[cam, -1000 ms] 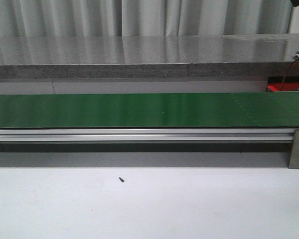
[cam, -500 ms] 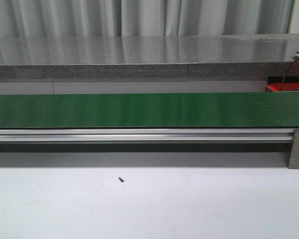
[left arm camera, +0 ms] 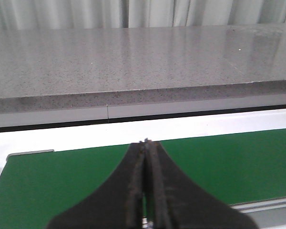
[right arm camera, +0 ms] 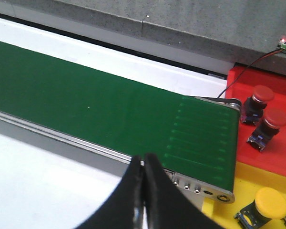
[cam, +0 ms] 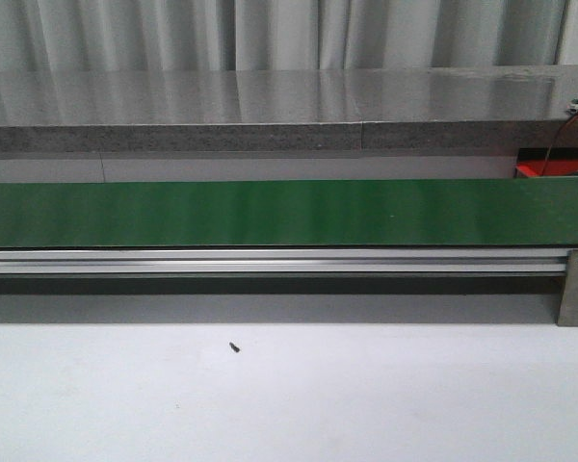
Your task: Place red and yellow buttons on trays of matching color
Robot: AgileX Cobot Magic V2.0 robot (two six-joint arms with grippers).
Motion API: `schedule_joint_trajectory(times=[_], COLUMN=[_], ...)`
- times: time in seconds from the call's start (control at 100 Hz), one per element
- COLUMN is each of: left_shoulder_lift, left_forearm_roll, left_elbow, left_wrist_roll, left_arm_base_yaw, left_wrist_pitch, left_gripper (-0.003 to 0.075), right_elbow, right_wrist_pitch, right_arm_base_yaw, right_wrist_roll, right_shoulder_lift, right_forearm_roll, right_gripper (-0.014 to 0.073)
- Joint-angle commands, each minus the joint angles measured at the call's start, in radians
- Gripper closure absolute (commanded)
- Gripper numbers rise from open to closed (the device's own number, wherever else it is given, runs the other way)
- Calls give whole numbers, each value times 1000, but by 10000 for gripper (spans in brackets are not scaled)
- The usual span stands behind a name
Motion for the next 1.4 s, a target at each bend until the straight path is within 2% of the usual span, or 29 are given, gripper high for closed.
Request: schedule_joint_trajectory(times=[0.0, 0.38, 0.46, 0.55, 0.72, 0.79, 1.04, 1.17, 1.39], left_shoulder_lift=[1, 1, 1, 1, 1, 1, 1, 18, 163], left_forearm_roll=[-18, -18, -18, -18, -18, -18, -18, -18, -18], left_elbow=[-30, -30, -30, -30, -30, -30, -47, -105, -255], left_wrist_roll=[-1, -1, -1, -1, -1, -1, -3, -60, -110], left_arm_base_yaw=[-9, -9, -9, -9, -9, -9, -9, 4, 127], left_wrist_pitch=[-47, -47, -47, -47, -47, -47, -47, -47, -18], left_gripper=[740, 738, 715, 604, 247, 174, 174, 174, 174], right_elbow=[-26, -26, -26, -26, -26, -26, -26, -26, -26], right_wrist_pitch=[-57, -49, -49, -49, -49, -49, -49, -49, -49], right_arm_base_yaw=[-3, -3, -3, -3, -3, -3, -3, -3, -3], right_wrist_roll=[3, 3, 3, 3, 3, 3, 3, 3, 3], right_shoulder_lift=[-1, -1, -1, -1, -1, -1, -1, -1, -1], right_forearm_roll=[1, 1, 1, 1, 1, 1, 1, 1, 1], right_gripper=[654, 654, 654, 654, 654, 654, 654, 654, 654])
